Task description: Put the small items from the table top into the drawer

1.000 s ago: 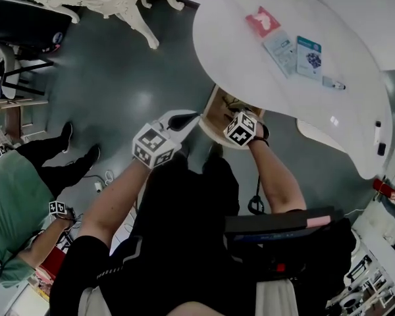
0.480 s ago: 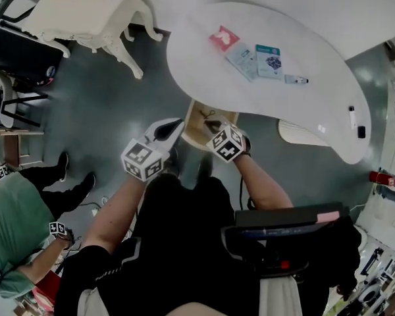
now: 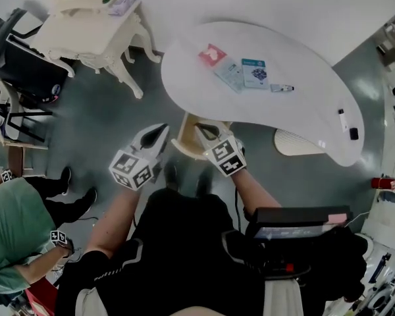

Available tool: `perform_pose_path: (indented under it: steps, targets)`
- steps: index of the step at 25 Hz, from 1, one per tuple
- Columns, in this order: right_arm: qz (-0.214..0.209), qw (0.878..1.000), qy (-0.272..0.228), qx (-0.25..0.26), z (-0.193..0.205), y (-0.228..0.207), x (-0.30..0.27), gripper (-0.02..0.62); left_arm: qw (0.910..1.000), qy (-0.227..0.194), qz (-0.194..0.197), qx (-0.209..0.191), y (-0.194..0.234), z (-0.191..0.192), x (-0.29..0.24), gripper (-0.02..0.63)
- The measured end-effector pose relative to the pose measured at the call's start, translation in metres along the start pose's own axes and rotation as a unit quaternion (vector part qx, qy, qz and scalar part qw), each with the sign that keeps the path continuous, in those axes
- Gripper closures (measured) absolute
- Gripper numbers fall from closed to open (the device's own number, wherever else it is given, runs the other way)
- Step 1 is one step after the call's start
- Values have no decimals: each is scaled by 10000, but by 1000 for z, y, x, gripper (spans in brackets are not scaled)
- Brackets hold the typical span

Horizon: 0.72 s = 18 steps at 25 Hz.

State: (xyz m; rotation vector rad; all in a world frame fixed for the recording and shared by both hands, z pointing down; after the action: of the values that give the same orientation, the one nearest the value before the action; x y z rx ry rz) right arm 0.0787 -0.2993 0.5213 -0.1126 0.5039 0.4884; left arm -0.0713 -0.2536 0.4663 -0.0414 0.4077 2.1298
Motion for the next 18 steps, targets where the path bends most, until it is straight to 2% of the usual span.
perform_pose_path:
  steps: [5,8,11,14,18]
  targets:
    - [585,9923,-972,-504,-48,-7,39,594,9994,-242,-196,-176,-8,-21,13,606]
    - [700,9864,-1364,-585,-69,0,55,594,9985,-315,-289,-348,-10,-30,19,606]
    - [867,9832,-1531,-493,-89,7,68,594,9980,-435,-244,-400,-9,-43,23,606]
    - [1169,9789,-1637,-361,-105,13,73,594,9974,-577,-5,-437,-7,-57,31,606]
    - [1360,9745,-1752,-328,-111,32,71,595,9954,-840,59,-451,6,-68,54,606]
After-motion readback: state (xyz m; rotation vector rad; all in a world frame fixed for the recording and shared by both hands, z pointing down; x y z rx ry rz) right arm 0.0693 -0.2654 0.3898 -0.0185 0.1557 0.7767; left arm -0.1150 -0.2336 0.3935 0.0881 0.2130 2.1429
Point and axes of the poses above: the fingertips, and each gripper's own axes: x backward along the fingers, y to its left, z out of its underside, the point moved 6 cm from there along x, backward along the fingers, and after that the axes turned 1 degree about -y, right-handed, at the moved point
